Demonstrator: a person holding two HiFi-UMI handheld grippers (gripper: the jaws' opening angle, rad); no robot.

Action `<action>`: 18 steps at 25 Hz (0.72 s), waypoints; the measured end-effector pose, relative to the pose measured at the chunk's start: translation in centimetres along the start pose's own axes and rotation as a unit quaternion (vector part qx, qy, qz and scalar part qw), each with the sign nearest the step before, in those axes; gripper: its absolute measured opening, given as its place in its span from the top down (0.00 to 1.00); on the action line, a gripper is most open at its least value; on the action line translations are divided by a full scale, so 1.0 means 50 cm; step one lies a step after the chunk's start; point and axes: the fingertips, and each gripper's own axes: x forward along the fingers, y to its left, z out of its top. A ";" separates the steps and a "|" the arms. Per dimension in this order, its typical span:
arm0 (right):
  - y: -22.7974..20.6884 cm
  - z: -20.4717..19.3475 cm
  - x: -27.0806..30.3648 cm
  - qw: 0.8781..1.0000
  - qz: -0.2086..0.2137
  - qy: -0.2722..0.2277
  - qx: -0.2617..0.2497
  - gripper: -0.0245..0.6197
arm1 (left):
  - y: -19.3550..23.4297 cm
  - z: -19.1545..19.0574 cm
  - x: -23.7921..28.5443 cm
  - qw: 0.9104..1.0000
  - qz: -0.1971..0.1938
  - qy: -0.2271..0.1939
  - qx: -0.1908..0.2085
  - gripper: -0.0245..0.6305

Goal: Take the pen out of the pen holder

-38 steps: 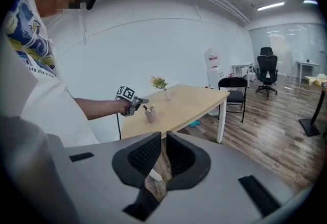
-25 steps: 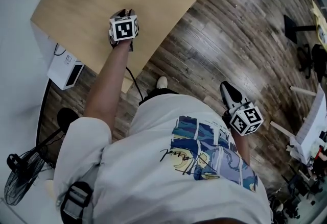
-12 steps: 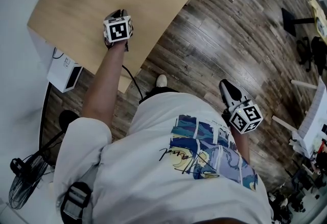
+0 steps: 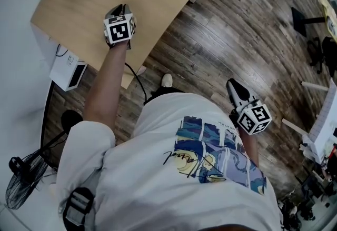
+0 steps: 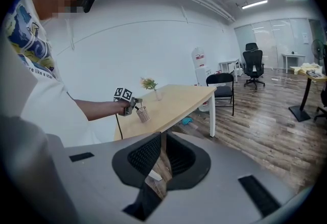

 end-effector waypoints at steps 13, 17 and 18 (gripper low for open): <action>0.014 -0.025 -0.037 1.000 0.022 -0.008 -0.010 0.92 | -0.007 0.074 -0.123 0.998 -0.006 -0.065 0.009 0.88; 0.017 -0.034 -0.049 0.999 0.032 -0.009 -0.012 0.92 | -0.023 0.111 -0.170 0.995 -0.012 -0.095 0.014 0.88; 0.017 -0.035 -0.053 0.999 0.034 -0.009 -0.013 0.92 | -0.026 0.118 -0.181 0.995 -0.013 -0.100 0.015 0.88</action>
